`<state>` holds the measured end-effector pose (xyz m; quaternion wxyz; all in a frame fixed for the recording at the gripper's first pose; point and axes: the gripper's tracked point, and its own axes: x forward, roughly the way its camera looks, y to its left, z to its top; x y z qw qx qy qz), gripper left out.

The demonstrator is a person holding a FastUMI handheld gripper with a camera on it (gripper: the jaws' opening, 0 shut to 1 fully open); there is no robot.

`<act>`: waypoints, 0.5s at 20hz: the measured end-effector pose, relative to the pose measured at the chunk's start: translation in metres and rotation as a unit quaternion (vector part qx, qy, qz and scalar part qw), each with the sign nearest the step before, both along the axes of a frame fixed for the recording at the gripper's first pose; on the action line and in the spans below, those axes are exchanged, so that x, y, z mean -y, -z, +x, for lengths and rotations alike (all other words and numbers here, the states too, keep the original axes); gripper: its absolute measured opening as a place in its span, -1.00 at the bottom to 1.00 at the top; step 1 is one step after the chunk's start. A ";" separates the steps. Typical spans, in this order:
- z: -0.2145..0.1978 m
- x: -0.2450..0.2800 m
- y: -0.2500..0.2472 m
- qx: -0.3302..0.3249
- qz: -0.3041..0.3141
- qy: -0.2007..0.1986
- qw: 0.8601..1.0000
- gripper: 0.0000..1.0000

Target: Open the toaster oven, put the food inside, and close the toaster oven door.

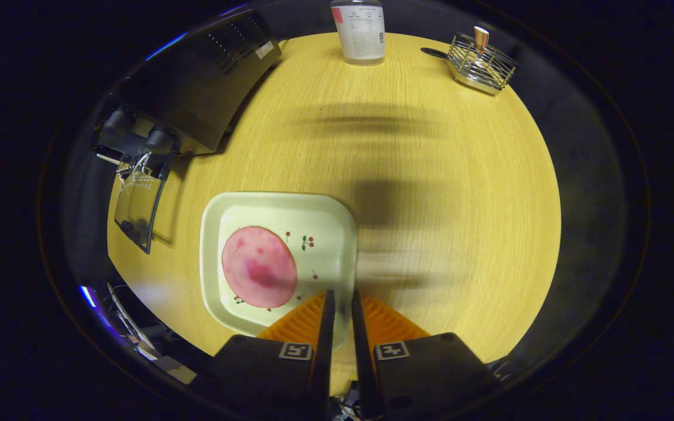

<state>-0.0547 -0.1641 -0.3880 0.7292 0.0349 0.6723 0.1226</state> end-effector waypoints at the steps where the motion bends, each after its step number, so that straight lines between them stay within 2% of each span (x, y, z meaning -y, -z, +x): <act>1: -0.001 -0.005 0.002 -0.007 0.026 0.016 1.000 -0.62; 3: -0.001 -0.011 0.000 -0.015 0.082 0.052 0.995 -0.85; 4: -0.002 -0.014 0.000 -0.022 0.106 0.067 0.992 -0.89; 6: -0.003 -0.016 -0.003 -0.022 0.140 0.087 0.986 -0.89; 10: 0.002 -0.023 -0.015 -0.012 0.200 0.100 0.975 -0.89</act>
